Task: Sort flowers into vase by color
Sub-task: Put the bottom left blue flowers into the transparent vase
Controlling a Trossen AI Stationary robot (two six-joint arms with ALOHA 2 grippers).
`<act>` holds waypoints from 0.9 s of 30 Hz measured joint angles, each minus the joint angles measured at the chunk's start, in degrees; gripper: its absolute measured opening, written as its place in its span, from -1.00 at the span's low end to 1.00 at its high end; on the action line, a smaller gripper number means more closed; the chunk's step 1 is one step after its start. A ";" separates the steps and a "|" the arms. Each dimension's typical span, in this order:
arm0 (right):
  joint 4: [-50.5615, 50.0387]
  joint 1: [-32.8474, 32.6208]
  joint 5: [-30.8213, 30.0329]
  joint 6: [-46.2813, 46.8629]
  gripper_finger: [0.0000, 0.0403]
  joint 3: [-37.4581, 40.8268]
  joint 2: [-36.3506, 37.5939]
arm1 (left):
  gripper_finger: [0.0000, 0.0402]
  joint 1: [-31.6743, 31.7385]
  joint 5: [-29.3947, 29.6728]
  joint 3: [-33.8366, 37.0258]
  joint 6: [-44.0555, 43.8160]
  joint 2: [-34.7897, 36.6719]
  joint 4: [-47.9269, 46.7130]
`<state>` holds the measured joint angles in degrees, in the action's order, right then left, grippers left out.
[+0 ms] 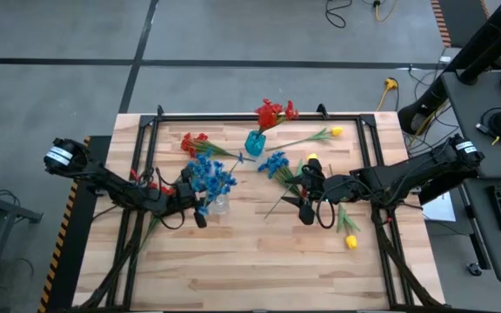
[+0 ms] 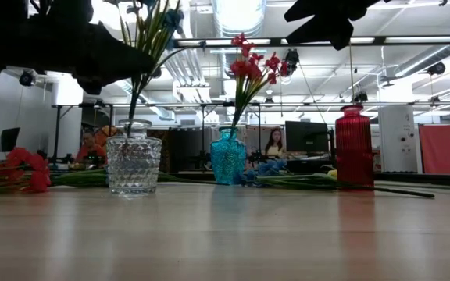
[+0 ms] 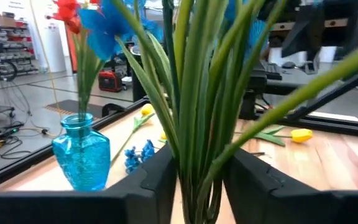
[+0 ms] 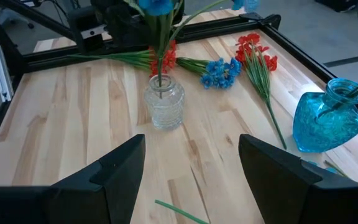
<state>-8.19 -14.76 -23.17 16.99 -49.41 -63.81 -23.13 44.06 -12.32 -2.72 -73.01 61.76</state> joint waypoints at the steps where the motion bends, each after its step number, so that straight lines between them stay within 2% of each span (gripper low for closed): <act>1: -0.07 0.00 0.01 0.02 0.25 0.00 0.00 | -0.41 -0.29 0.01 0.00 0.00 0.00 -0.22; 9: -0.06 0.00 0.01 0.12 0.25 0.00 0.00 | -0.06 -1.97 0.05 0.02 -0.02 0.02 -1.90; 14: -0.07 0.00 0.01 0.16 0.25 0.00 0.00 | 0.09 -3.34 0.31 0.04 -0.58 1.61 -7.24; 27: -0.66 0.00 0.21 0.02 0.25 0.00 0.00 | 0.15 -3.71 0.49 0.04 -3.87 13.41 -22.34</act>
<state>-8.85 -14.76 -22.96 17.01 -49.41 -63.81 -26.84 44.55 -12.27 -6.59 -59.60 39.42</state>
